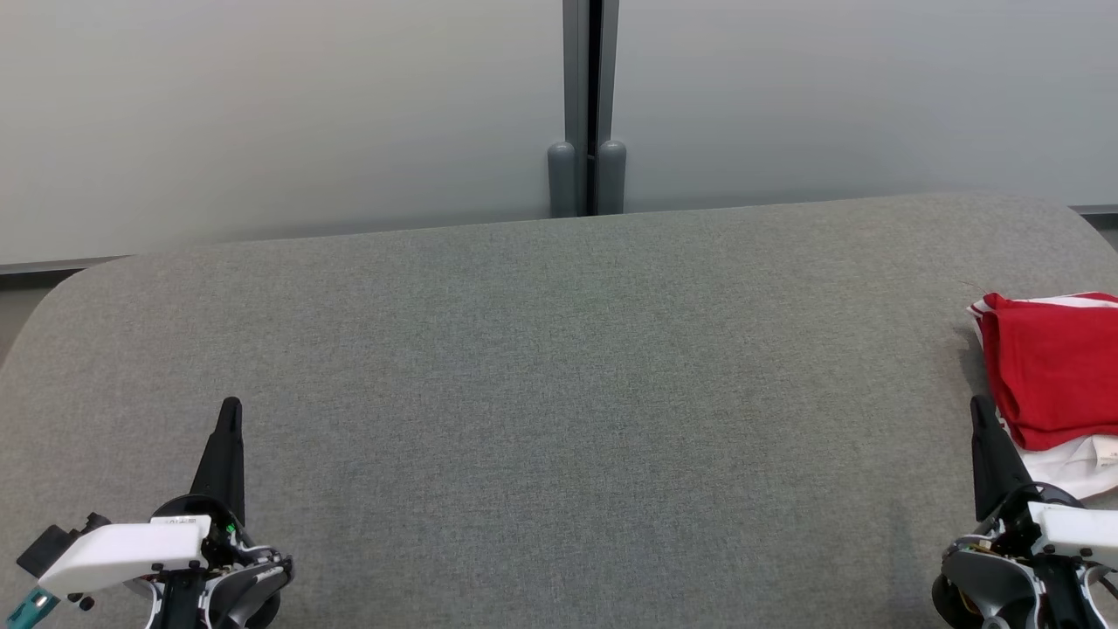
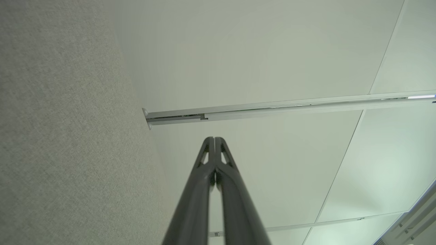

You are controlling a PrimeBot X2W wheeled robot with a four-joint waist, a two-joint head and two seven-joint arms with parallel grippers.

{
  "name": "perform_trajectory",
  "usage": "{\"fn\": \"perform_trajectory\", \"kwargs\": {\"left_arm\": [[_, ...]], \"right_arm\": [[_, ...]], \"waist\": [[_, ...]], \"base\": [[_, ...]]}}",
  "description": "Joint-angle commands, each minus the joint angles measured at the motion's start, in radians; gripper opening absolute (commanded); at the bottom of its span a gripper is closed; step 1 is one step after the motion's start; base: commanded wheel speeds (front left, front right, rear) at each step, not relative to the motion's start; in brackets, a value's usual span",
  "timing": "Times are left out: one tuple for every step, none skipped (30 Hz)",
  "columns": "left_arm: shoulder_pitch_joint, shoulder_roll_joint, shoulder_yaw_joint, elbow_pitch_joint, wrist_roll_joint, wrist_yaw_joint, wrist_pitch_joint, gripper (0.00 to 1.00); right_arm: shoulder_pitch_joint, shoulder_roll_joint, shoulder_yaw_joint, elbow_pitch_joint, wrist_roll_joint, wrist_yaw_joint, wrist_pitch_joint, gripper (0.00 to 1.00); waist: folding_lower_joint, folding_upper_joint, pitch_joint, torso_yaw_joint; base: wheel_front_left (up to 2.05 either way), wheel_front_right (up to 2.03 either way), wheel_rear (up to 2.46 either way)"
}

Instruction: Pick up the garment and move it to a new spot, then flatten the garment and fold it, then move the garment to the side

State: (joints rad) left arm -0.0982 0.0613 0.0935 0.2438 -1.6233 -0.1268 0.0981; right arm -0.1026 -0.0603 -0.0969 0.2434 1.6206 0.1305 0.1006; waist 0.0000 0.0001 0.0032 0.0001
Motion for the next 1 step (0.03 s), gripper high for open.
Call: {"fn": "perform_trajectory", "kwargs": {"left_arm": [[-0.016, 0.005, 0.005, 0.002, -0.007, -0.007, 0.003, 0.0]], "right_arm": [[-0.008, -0.002, -0.005, 0.001, 0.006, 0.0, 0.004, 0.0]], "waist": [[0.0, -0.0001, 0.0, 0.0]], "base": [[0.0, 0.0, 0.0]]}}
